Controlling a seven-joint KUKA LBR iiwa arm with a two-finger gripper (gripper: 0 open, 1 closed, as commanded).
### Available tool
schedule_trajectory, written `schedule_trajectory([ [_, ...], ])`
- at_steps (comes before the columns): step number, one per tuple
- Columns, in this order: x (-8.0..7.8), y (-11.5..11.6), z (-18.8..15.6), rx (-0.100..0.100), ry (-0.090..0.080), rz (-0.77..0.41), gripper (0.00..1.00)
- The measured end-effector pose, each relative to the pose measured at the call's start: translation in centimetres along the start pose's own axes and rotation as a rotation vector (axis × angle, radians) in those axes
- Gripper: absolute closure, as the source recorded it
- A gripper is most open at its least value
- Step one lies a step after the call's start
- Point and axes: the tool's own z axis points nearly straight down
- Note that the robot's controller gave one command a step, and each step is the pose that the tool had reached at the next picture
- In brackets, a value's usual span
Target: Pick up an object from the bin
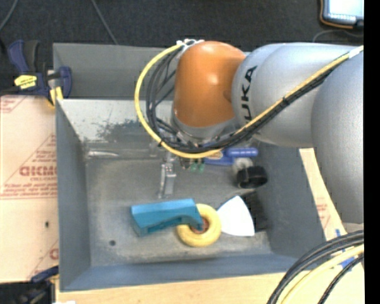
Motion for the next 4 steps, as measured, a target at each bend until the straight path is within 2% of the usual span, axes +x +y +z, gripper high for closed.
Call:
schedule_trajectory([
  [1, -0.1, 0.0, -0.5, -0.001, -0.008, 0.002, 0.00],
  [2, 1.9, -1.6, 1.0, -0.002, -0.015, -0.060, 0.00],
  [3, 5.5, -1.5, 7.1, 0.001, -0.012, -0.089, 0.00],
  [4, 4.1, -2.1, 10.4, -0.012, -0.033, 0.116, 1.00],
])
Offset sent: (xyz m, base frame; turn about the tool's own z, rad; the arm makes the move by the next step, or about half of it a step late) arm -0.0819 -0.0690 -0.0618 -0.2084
